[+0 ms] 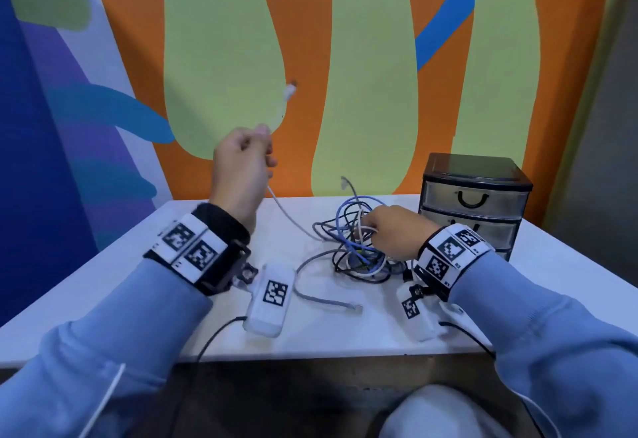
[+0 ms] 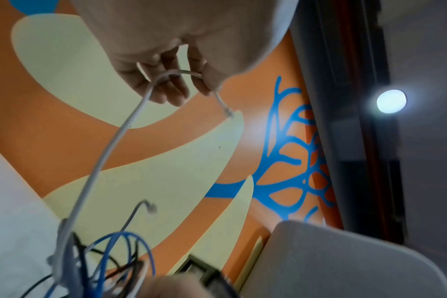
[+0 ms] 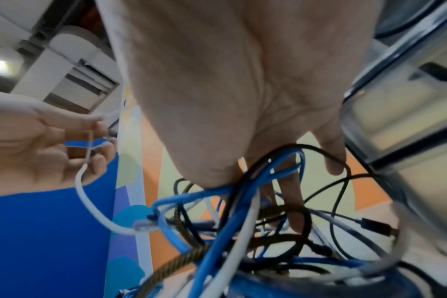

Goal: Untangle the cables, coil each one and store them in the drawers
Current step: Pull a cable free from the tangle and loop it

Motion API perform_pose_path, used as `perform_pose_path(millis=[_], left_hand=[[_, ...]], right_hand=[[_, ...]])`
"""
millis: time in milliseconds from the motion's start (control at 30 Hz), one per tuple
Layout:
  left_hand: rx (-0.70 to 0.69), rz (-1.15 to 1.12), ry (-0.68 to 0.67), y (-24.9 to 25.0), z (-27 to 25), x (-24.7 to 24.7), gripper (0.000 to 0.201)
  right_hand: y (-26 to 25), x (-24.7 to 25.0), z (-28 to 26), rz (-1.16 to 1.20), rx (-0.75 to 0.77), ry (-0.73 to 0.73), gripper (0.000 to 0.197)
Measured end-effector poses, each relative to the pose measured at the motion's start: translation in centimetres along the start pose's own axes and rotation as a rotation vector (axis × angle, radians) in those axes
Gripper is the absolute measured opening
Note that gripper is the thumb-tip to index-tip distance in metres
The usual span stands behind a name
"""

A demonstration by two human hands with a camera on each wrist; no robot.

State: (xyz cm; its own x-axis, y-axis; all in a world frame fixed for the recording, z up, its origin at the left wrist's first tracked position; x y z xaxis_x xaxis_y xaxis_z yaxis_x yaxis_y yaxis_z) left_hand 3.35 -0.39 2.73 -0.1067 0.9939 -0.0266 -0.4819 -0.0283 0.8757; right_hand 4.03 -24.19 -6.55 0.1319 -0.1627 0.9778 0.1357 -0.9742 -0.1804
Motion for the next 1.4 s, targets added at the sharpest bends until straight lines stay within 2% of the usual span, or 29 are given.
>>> perform_pose_path(millis=[67, 133, 233, 367, 500, 567, 633, 733, 833, 933, 1000, 1100, 1167, 1267, 1333, 1400], left_hand=[[0.092, -0.126, -0.014, -0.1, 0.4, 0.6, 0.028], [0.166, -0.05, -0.115, -0.6, 0.1, 0.2, 0.027], [0.175, 0.254, -0.265, -2.2, -0.5, -0.5, 0.023], [0.103, 0.636, -0.393, -3.3, -1.4, -1.7, 0.012], [0.098, 0.956, -0.521, -4.2, -2.8, -3.8, 0.03], [-0.045, 0.932, -0.51, -2.7, -3.2, -5.2, 0.033], [-0.224, 0.796, -0.503, -0.4, -3.9, -6.6, 0.028], [-0.323, 0.748, -0.583, 0.7, -4.8, -8.9, 0.028], [-0.275, 0.921, -0.65, -0.7, -5.1, -10.6, 0.034], [-0.238, 0.938, -0.577, -0.8, -4.4, -10.2, 0.031], [-0.209, 1.025, -0.544, -0.9, -4.0, -9.8, 0.028], [-0.111, 1.086, -0.539, -1.9, -3.5, -8.9, 0.011], [-0.099, 1.04, -0.561, -2.6, -3.4, -8.7, 0.011], [-0.128, 0.965, -0.642, -3.1, -4.1, -9.3, 0.013], [-0.089, 0.746, -0.651, -3.0, -4.3, -9.2, 0.012], [-0.036, 0.611, -0.626, -3.0, -4.1, -9.0, 0.022]], right_hand=[[0.7, 0.7, 0.2, 0.091, 0.005, 0.086, 0.036], [1.0, 1.8, 0.2, 0.207, 0.04, 0.199, 0.036], [1.4, 2.8, -0.4, 0.324, 0.056, 0.312, 0.034], [1.2, 3.1, -1.0, 0.348, 0.055, 0.352, 0.029], [0.4, 4.2, -1.8, 0.295, 0.079, 0.446, 0.029], [-0.2, 5.0, -2.5, 0.22, 0.086, 0.522, 0.024], [-0.7, 5.5, -3.0, 0.157, 0.092, 0.594, 0.015], [-1.6, 6.0, -3.6, 0.102, 0.126, 0.67, 0.017], [-2.5, 6.2, -3.9, 0.091, 0.185, 0.685, 0.027], [-3.1, 6.0, -4.2, 0.094, 0.248, 0.669, 0.033], [-3.3, 6.0, -4.3, 0.112, 0.29, 0.679, 0.028], [-3.2, 6.1, -4.1, 0.162, 0.323, 0.7, 0.015], [-3.0, 5.6, -3.4, 0.16, 0.303, 0.65, 0.02], [-3.0, 4.6, -2.7, 0.125, 0.261, 0.566, 0.038], [-2.9, 4.2, -2.3, 0.122, 0.232, 0.514, 0.043], [-2.9, 3.9, -2.0, 0.134, 0.224, 0.464, 0.039]])
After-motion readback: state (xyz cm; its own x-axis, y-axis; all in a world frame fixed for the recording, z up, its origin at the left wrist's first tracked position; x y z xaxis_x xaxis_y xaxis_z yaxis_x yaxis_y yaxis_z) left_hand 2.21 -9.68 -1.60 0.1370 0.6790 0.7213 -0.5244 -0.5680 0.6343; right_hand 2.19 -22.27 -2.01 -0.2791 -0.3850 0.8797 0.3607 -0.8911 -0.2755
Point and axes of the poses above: each hand's wrist, its own z-axis towards the middle knuckle, its own x-axis out of the back of the hand, y = z × x, the point moved 10 cm from there along z, towards the middle knuckle, and after that the axes turned 8 degrees about -y, right-handed, at the moved point
